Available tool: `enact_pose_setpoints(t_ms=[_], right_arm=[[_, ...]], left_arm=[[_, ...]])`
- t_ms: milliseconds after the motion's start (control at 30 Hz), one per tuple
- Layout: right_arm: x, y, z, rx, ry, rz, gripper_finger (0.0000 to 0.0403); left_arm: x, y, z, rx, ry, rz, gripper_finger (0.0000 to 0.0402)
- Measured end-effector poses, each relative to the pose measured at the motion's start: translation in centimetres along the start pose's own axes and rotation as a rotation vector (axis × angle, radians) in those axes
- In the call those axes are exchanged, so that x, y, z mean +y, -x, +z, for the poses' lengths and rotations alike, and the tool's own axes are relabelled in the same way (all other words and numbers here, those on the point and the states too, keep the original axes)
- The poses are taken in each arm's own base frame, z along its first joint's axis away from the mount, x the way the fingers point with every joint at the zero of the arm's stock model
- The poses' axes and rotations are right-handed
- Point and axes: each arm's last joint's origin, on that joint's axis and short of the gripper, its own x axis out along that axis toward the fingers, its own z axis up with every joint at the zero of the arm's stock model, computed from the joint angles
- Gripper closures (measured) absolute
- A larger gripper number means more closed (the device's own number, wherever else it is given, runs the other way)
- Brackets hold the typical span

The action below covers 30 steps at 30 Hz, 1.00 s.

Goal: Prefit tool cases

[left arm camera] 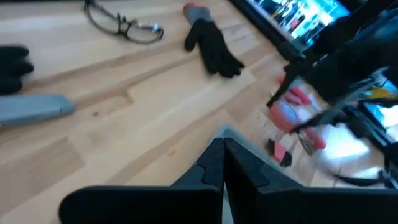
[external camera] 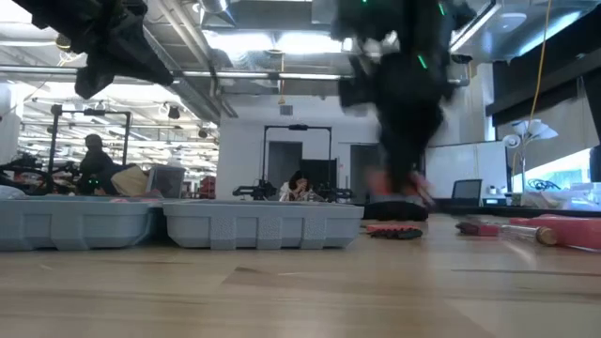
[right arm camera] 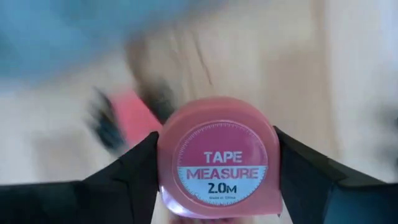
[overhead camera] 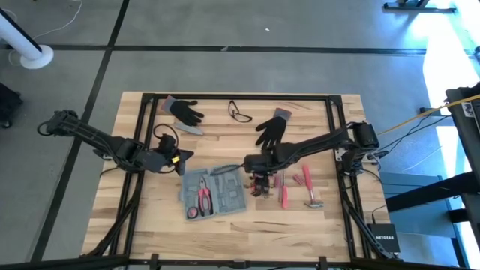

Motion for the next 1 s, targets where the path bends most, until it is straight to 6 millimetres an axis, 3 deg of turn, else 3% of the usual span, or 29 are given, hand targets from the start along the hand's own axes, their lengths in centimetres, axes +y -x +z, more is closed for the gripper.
enact_pose_setpoints(t_ms=[100,267,467,667,1000], right_arm=[[0.7,2.1,2.4,-0.122,-0.066,0.040,0.0151],[2.0,4.3,6.2,-0.333,-0.220,0.158,0.0151],[2.9,3.0,8.6,-0.338,-0.257,0.179,0.0151],[3.3,2.4,9.6,-0.337,-0.252,0.225,0.0151],[3.3,1.1,10.4,-0.351,-0.376,0.276,0.0151]], left_arm=[[0.0,0.1,0.4,-0.020,-0.020,-0.011,0.0401],[0.7,0.3,-1.0,0.128,-0.076,0.026,0.0401],[2.1,0.5,-4.8,0.450,-0.127,0.232,0.0401],[1.4,0.3,-7.8,0.742,-0.058,0.293,0.0402],[0.0,-2.9,-11.8,0.663,0.083,0.177,0.0401]])
